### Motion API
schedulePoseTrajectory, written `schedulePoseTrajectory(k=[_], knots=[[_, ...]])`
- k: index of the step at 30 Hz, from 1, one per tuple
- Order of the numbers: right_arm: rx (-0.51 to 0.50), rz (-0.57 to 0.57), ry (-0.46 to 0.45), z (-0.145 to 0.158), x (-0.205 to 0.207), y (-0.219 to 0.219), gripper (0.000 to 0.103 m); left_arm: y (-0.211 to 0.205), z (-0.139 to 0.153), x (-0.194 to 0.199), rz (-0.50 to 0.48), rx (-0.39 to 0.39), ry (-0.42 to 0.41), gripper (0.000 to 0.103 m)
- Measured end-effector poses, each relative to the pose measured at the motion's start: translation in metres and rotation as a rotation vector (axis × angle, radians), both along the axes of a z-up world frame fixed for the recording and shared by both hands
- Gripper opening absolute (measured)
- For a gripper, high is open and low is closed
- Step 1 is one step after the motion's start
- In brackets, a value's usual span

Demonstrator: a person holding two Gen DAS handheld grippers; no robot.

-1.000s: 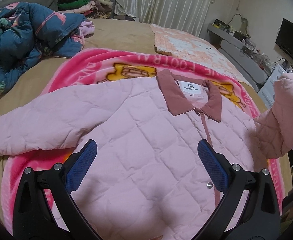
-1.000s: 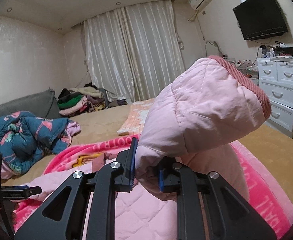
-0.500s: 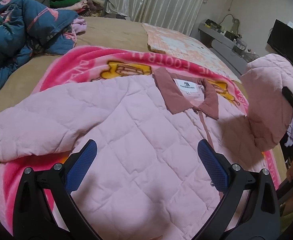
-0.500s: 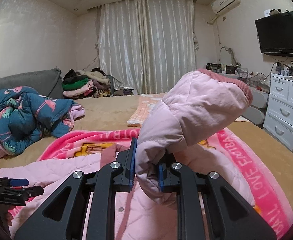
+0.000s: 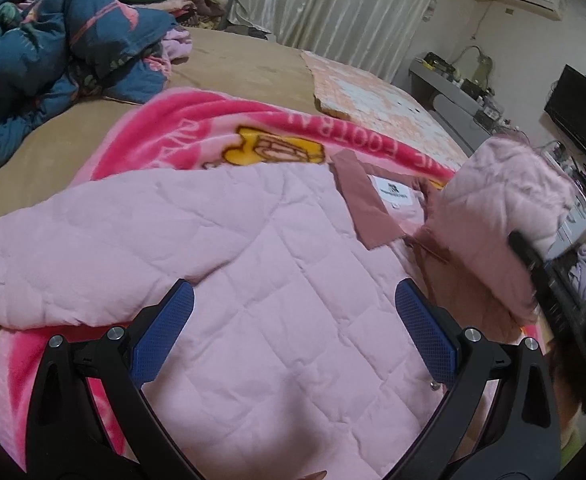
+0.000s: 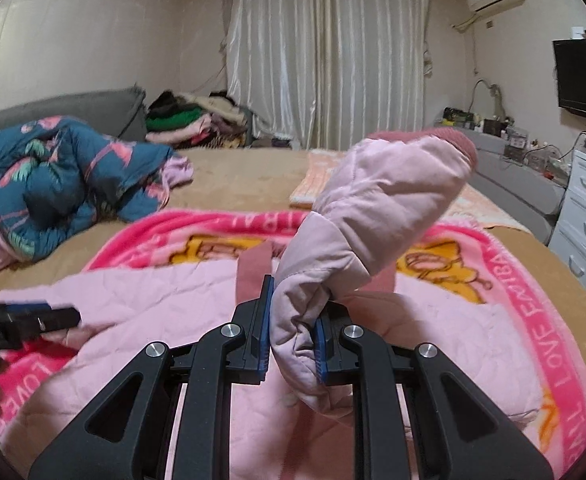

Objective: Fold large clothes
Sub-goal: 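Lay the sleeve across the jacket front and open the right gripper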

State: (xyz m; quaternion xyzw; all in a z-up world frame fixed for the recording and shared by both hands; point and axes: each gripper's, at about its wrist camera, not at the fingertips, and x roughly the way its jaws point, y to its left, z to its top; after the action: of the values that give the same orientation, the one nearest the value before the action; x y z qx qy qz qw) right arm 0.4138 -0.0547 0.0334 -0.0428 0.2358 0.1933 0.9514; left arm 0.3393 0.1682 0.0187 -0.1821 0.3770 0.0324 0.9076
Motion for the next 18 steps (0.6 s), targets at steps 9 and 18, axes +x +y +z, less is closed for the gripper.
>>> schedulePoseTrajectory(k=[9,18], knots=[[-0.090,0.066,0.072,-0.032,-0.002,0.034,0.018,0.019,0.001,0.002,0.018,-0.071,-0.003,0.094],[-0.151,0.138,0.156,-0.053,-0.009,0.060,0.032,0.037,0.001,0.003,0.034,-0.159,-0.012,0.094]])
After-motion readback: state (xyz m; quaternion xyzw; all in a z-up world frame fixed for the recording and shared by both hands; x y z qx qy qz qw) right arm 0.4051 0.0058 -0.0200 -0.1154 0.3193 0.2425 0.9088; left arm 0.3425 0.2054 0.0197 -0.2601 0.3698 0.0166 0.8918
